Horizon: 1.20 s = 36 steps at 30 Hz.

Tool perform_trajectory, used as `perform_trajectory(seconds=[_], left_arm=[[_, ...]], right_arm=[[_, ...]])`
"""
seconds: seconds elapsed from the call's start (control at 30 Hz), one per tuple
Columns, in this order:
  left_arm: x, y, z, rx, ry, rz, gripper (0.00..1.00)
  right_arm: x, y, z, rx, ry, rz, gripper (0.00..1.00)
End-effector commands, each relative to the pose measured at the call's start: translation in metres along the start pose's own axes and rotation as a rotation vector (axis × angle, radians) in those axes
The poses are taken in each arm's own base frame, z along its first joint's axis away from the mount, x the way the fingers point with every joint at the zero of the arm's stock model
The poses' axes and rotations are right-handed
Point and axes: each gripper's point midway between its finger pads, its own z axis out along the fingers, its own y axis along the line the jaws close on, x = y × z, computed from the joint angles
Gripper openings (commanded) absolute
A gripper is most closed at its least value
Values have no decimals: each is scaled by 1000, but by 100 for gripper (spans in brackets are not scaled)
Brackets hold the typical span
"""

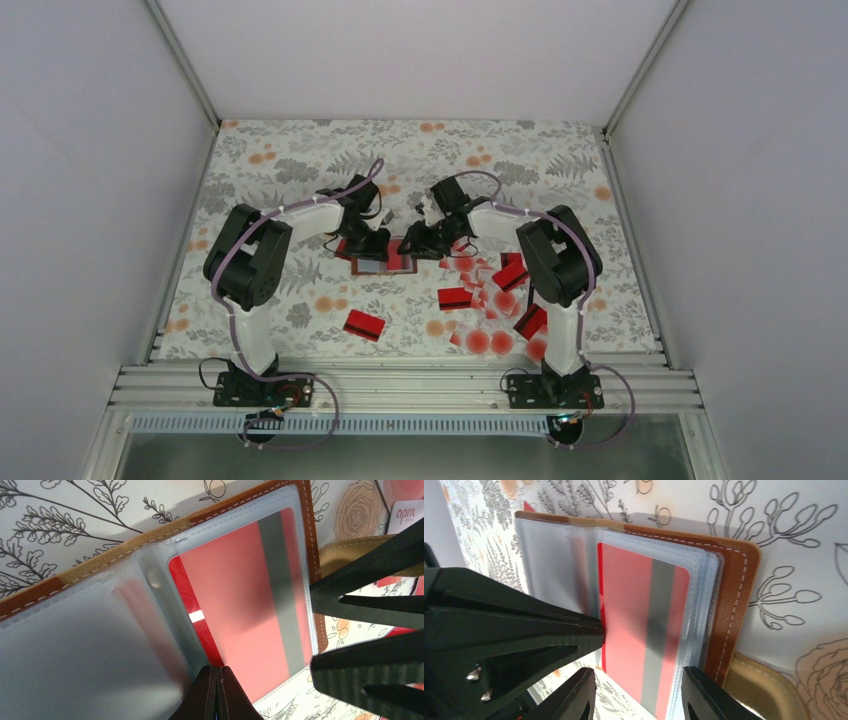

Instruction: Put the credit cards into the card holder

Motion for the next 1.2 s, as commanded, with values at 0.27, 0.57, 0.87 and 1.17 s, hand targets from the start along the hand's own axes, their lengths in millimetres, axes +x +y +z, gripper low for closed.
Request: perform_trajectory(seconds=[0.27,0.57,0.87,1.17], left_arm=[[8,8,12,2,31,-2,2],[10,6,13,17,33,-7,2],[8,3,10,24,25,-8,3],[-8,-8,-23,16,-55,-13,2]], right_arm=[[9,-15,15,42,30,18,44],[0,12,12,-45,35,-19,44],[-2,25,8,-63,42,-44,44],[1,26,12,-76,57,-40,44]])
